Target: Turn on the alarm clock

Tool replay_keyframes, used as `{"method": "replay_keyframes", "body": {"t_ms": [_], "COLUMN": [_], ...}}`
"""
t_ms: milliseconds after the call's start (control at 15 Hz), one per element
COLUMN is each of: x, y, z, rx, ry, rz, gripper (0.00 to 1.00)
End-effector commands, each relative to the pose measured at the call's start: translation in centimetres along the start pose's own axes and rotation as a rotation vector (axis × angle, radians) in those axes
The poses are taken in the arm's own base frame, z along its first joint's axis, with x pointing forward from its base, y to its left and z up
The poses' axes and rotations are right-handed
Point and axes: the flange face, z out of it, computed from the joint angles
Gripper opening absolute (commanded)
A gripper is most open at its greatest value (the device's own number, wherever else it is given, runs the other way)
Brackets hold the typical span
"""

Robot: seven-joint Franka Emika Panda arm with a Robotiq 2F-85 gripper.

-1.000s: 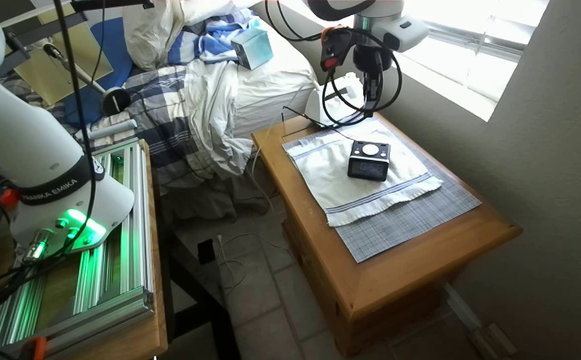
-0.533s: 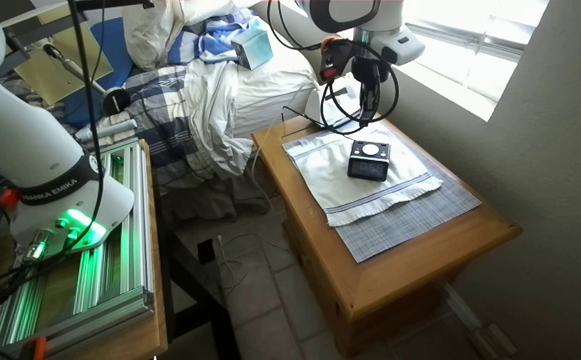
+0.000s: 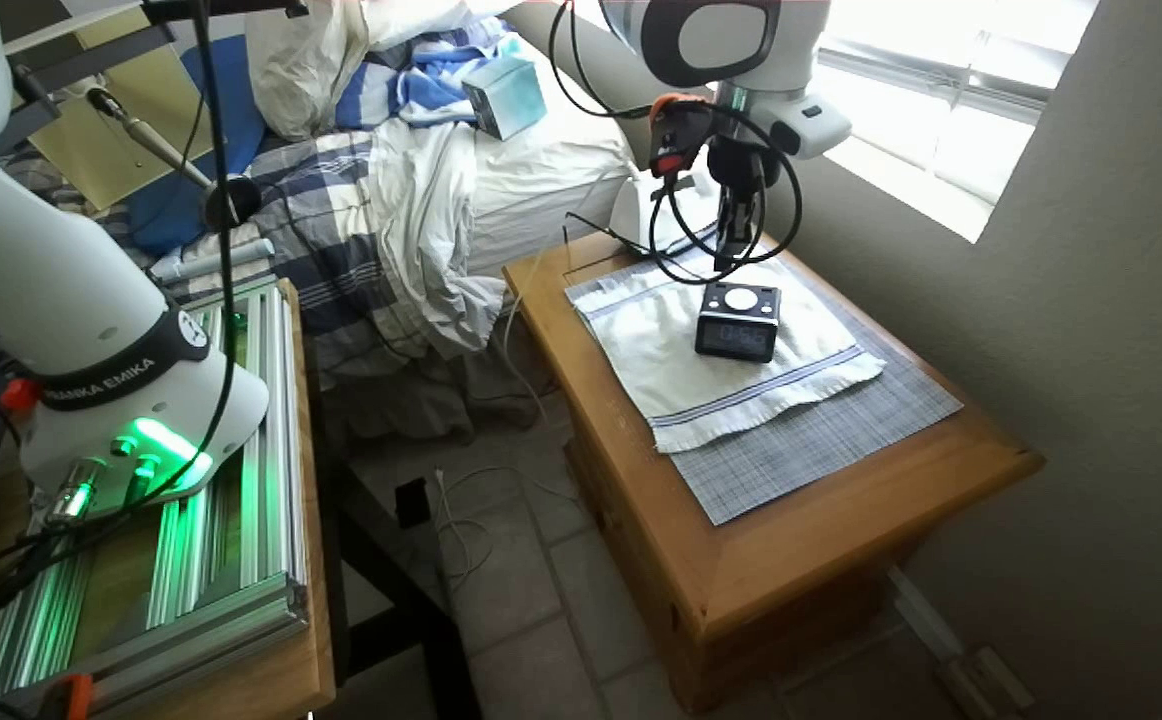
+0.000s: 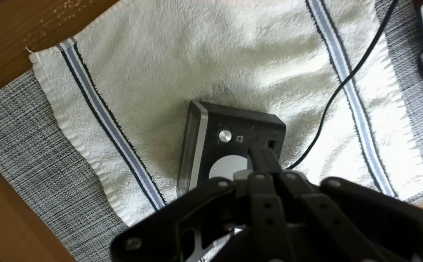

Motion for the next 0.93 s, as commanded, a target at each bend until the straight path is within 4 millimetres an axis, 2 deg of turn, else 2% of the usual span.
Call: {"method": "replay_keyframes", "body": {"t_ms": [0, 867], "x": [1.4, 4.2], "y": [-0.3, -0.3], "z": [1.0, 3.0], "rx": [0.005, 0.026], "ry": [-0.045, -0.123], "rz": [-0.01, -0.037], "gripper": [0.0, 0.0]}}
